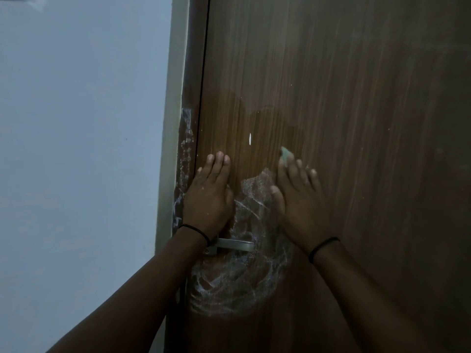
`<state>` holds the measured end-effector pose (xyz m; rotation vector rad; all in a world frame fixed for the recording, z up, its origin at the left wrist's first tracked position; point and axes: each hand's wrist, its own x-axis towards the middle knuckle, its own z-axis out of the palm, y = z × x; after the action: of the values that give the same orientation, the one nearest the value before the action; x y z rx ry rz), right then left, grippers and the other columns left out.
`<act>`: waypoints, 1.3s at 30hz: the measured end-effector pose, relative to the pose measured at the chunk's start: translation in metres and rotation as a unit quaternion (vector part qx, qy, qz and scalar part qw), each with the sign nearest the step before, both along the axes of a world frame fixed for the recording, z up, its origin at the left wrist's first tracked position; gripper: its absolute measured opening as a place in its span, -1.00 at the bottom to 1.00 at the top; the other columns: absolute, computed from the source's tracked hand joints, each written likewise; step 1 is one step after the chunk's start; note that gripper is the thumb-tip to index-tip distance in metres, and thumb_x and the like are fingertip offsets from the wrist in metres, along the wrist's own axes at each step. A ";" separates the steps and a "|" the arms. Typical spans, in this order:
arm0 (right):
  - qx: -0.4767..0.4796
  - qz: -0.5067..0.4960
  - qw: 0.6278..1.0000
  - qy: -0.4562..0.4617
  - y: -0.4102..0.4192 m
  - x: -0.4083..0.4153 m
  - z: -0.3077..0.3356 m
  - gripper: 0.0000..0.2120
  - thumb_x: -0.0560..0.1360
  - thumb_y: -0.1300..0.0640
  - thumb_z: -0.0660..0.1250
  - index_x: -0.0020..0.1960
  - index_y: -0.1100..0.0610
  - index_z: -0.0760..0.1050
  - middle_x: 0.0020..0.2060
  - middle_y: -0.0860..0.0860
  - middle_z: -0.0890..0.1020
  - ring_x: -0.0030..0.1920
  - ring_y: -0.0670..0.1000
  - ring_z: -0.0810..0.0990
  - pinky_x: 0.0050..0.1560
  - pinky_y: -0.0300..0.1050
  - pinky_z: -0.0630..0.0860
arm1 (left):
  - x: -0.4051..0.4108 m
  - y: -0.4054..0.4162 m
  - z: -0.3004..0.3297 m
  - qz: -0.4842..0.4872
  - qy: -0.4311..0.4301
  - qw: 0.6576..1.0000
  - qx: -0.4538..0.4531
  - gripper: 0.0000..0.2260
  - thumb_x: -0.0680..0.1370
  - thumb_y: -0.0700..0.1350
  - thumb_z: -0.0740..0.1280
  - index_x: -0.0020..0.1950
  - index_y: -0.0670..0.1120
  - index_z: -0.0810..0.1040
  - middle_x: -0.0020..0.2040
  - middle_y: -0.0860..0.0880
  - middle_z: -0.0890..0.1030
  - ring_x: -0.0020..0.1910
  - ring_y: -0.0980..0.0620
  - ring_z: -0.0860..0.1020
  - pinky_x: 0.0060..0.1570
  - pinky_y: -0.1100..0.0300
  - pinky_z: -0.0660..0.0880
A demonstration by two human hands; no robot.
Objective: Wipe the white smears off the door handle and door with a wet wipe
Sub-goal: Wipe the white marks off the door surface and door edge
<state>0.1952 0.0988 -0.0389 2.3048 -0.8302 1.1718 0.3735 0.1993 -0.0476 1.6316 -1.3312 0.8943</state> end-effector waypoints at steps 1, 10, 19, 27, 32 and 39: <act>0.008 -0.006 1.000 -0.025 -0.003 -0.003 0.002 -0.42 0.68 -0.12 -0.19 0.62 0.13 -0.07 0.61 0.05 -0.08 0.60 0.02 -0.11 0.59 0.05 -0.14 | 0.000 0.001 0.000 0.000 -0.003 1.000 0.001 -0.48 0.62 -0.19 0.17 0.58 -0.13 0.14 0.59 -0.08 0.15 0.59 -0.05 0.04 0.55 0.01 0.04; -0.022 0.045 0.995 0.087 0.010 0.026 -0.036 -0.41 0.67 -0.17 -0.20 0.62 0.08 -0.06 0.61 0.01 -0.06 0.60 -0.03 -0.16 0.58 0.09 -0.03 | 0.002 0.002 -0.002 -0.007 -0.007 1.000 0.003 -0.45 0.62 -0.20 0.17 0.59 -0.11 0.11 0.60 -0.06 0.10 0.60 -0.02 0.00 0.54 0.05 0.00; -0.040 0.062 0.991 0.109 0.022 0.052 -0.029 -0.40 0.66 -0.14 -0.16 0.61 0.14 -0.01 0.61 0.03 -0.03 0.60 -0.01 -0.12 0.59 0.06 -0.08 | 0.009 0.001 -0.004 -0.037 -0.010 0.999 -0.003 -0.46 0.61 -0.28 0.17 0.59 -0.12 0.12 0.59 -0.06 0.12 0.59 -0.01 0.02 0.55 -0.02 0.09; -0.040 0.046 0.995 0.073 0.011 0.036 -0.025 -0.43 0.67 -0.07 -0.14 0.60 0.17 0.04 0.60 0.08 0.04 0.60 0.02 -0.05 0.59 0.07 -0.05 | 0.021 0.007 -0.005 -0.058 -0.033 0.998 0.005 -0.39 0.57 -0.35 0.18 0.59 -0.07 0.11 0.59 -0.01 0.13 0.59 0.03 0.04 0.55 0.06 0.05; -0.049 0.051 0.989 0.130 0.004 0.021 -0.044 -0.45 0.67 -0.08 -0.13 0.61 0.09 0.01 0.60 0.01 0.00 0.60 -0.03 -0.08 0.58 0.09 0.01 | 0.025 0.006 -0.006 -0.056 -0.038 0.998 0.008 -0.41 0.59 -0.33 0.18 0.60 -0.05 0.09 0.59 0.01 0.11 0.58 0.07 0.00 0.54 0.11 0.00; -0.006 0.020 1.000 0.021 -0.007 0.006 -0.010 -0.40 0.66 -0.12 -0.14 0.61 0.13 -0.07 0.60 0.05 -0.07 0.60 0.02 -0.15 0.59 0.07 -0.12 | 0.009 -0.003 -0.010 -0.033 -0.010 0.999 -0.019 -0.39 0.56 -0.33 0.20 0.59 -0.11 0.11 0.59 -0.07 0.13 0.59 -0.03 0.02 0.55 -0.03 0.08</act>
<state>0.2008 0.0921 -0.0488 2.3367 -0.7637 1.1388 0.3821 0.1959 -0.0577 1.5442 -1.3656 0.8935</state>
